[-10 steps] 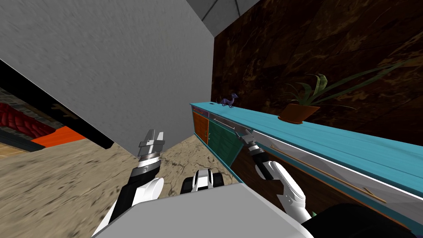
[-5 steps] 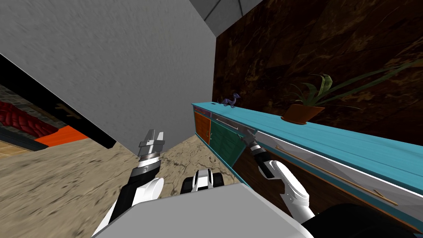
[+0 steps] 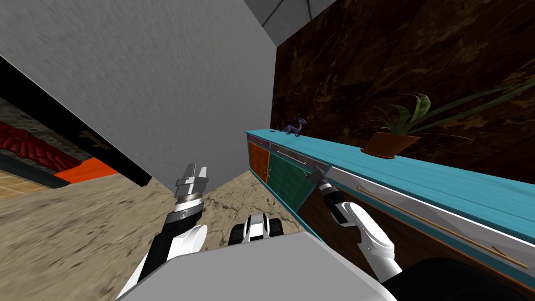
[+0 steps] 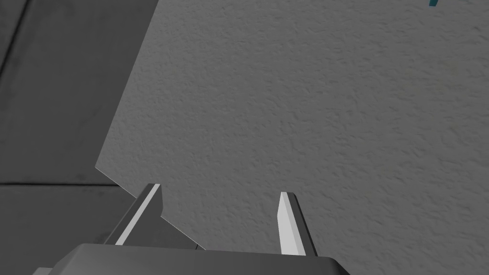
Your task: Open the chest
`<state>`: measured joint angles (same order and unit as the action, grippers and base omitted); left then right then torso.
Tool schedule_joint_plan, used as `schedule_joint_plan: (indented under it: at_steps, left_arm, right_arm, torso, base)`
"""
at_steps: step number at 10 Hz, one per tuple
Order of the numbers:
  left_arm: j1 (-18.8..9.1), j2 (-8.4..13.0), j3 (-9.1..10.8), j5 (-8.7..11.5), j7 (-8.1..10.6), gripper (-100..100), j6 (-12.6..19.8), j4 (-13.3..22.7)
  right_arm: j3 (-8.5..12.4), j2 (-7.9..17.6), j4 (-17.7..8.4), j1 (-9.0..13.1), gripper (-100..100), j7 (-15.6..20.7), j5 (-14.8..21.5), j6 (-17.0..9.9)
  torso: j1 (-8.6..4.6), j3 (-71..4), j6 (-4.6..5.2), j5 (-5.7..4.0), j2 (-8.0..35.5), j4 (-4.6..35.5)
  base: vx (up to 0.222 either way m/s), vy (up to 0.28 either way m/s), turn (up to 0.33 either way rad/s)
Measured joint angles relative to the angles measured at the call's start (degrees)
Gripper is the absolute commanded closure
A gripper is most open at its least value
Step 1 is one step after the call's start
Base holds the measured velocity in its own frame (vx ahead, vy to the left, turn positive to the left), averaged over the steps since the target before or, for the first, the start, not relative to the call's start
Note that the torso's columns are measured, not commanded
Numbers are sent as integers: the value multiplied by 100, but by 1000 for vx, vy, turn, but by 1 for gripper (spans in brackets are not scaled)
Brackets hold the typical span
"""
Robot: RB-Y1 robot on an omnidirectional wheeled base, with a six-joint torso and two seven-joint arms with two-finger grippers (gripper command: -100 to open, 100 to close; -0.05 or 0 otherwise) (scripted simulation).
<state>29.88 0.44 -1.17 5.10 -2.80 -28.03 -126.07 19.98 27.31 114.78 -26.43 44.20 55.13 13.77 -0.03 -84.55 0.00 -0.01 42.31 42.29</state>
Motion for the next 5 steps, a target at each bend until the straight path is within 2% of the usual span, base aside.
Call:
schedule_joint_plan:
  at_steps: [2,5]
  left_arm:
    - [0,0,0,0,0,0,0,0]
    - [0,0,0,0,0,0,0,0]
  right_arm:
    - [21,167,-104,19,-100,310,249,-120]
    - [100,274,-254,40,-100,670,472,-152]
  torso:
    - [7,-2,0,3,-2,-1]
    - [3,-5,-1,1,-7,-2]
  base:
    - [9,66,23]
    - [17,55,28]
